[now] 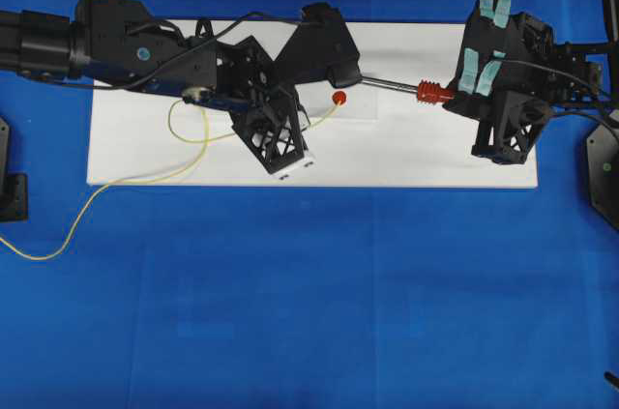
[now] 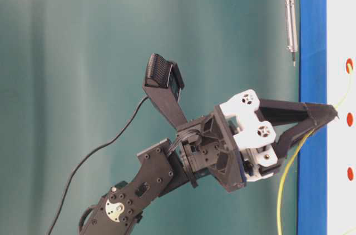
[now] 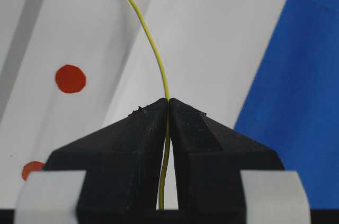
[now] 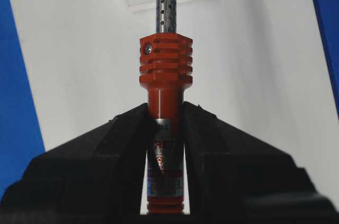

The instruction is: Touch the tip of the soldering iron to the tip of the solder at the mark.

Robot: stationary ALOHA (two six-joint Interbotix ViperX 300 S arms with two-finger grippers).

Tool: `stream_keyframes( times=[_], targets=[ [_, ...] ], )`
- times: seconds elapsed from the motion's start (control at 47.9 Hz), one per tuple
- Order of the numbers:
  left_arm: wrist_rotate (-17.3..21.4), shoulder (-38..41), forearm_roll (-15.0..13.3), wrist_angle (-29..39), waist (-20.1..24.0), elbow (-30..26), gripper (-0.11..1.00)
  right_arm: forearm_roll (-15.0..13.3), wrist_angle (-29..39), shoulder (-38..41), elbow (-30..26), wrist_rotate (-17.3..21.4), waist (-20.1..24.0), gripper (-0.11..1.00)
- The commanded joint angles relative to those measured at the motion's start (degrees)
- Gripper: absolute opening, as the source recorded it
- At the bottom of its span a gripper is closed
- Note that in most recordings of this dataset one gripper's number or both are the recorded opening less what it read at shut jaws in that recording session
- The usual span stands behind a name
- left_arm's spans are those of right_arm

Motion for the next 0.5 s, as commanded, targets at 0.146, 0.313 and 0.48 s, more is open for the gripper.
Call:
stream_keyframes(
  times=[0.146,0.313,0.48],
  targets=[
    [0.0,-0.97,0.18,-0.44,-0.09,-0.79,0.02,0.0,-0.53,-0.26,-0.35,0.09,-0.09,0.06],
    [-0.09,-0.97,0.09,-0.35,-0.09,-0.7,0.02,0.09,-0.44,0.26,-0.35,0.35,-0.09,0.06],
    [0.0,-0.88,0.09,-0.35,-0.09,-0.44,0.02,0.09,-0.18,2.37,-0.79,1.32,0.0,0.06]
  ],
)
